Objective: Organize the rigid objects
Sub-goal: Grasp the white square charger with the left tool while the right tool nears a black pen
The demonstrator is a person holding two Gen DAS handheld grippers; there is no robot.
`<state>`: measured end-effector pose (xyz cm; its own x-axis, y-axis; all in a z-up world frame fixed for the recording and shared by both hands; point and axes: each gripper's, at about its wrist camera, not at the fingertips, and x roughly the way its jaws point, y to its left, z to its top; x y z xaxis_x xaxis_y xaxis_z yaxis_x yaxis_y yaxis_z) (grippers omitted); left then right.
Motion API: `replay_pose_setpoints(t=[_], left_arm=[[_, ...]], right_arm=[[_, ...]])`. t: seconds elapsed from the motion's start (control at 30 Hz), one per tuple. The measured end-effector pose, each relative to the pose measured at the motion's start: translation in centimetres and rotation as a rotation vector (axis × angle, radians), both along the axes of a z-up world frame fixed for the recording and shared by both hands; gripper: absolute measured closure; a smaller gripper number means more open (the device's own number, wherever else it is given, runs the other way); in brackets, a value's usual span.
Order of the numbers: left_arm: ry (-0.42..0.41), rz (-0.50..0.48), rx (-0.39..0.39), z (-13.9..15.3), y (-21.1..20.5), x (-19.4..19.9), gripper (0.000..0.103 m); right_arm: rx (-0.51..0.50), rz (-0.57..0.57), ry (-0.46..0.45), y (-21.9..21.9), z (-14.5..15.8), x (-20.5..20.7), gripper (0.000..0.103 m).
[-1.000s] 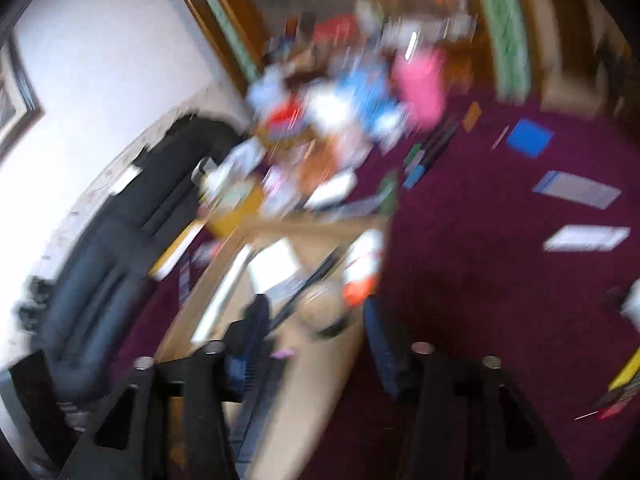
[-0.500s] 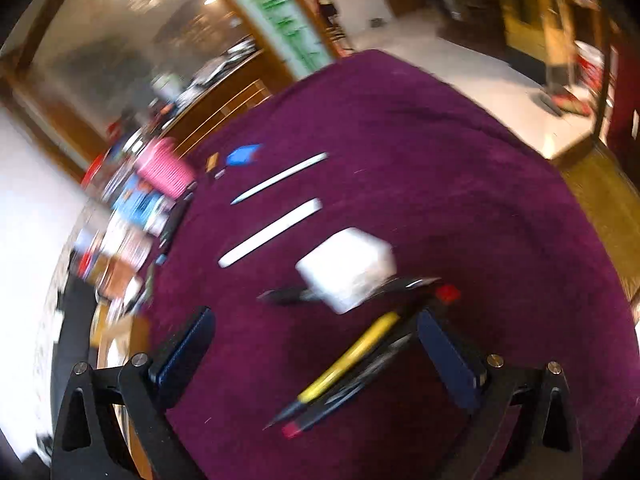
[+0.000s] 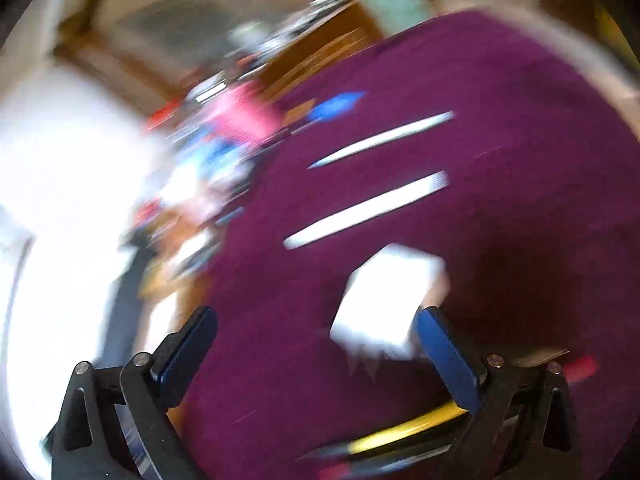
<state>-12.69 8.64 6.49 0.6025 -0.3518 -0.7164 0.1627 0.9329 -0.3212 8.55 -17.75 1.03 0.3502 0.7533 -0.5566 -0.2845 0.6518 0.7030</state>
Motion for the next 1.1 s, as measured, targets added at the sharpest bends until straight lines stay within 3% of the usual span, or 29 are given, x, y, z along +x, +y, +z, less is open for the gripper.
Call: replay_pose_setpoints(t=[0.1, 0.17, 0.27, 0.3, 0.43, 0.6, 0.7, 0.8, 0.87, 1.1], left_arm=[[0.006, 0.007, -0.014, -0.2, 0.5, 0.3, 0.019], [0.035, 0.014, -0.025, -0.8, 0.8, 0.6, 0.019], [0.069, 0.018, -0.055, -1.2, 1.1, 0.9, 0.019], [0.076, 0.016, -0.057, -1.2, 1.0, 1.0, 0.019], [0.086, -0.012, -0.054, -0.7, -0.4, 2.3, 0.019], [0.137, -0.01, -0.08, -0.5, -3.5, 6.9, 0.018], [0.102, -0.034, -0.026, -0.1, -6.2, 9.8, 0.018], [0.041, -0.124, 0.153, -0.9, -10.0, 13.9, 0.019], [0.022, -0.187, 0.229, -2.0, -11.7, 16.1, 0.019], [0.033, -0.259, 0.33, -5.0, -14.0, 21.7, 0.019]], right_arm=[[0.094, 0.227, -0.063, 4.0, 1.6, -3.5, 0.0], [0.126, 0.26, -0.114, 4.8, 2.5, -5.0, 0.0], [0.08, 0.076, -0.175, 2.3, 3.2, -5.2, 0.0], [0.035, -0.047, -0.171, 0.5, 2.9, -4.5, 0.001], [0.055, -0.299, -0.101, -5.4, 0.3, -3.4, 0.001], [0.161, -0.418, -0.019, -8.5, -1.3, -3.9, 0.001], [0.127, -0.448, -0.024, -8.3, -1.0, -3.6, 0.001], [0.119, -0.446, -0.031, -8.9, -0.3, -3.9, 0.001], [0.128, -0.442, -0.031, -9.0, -0.2, -3.7, 0.001], [0.184, -0.45, 0.001, -9.3, -0.7, -3.1, 0.001]])
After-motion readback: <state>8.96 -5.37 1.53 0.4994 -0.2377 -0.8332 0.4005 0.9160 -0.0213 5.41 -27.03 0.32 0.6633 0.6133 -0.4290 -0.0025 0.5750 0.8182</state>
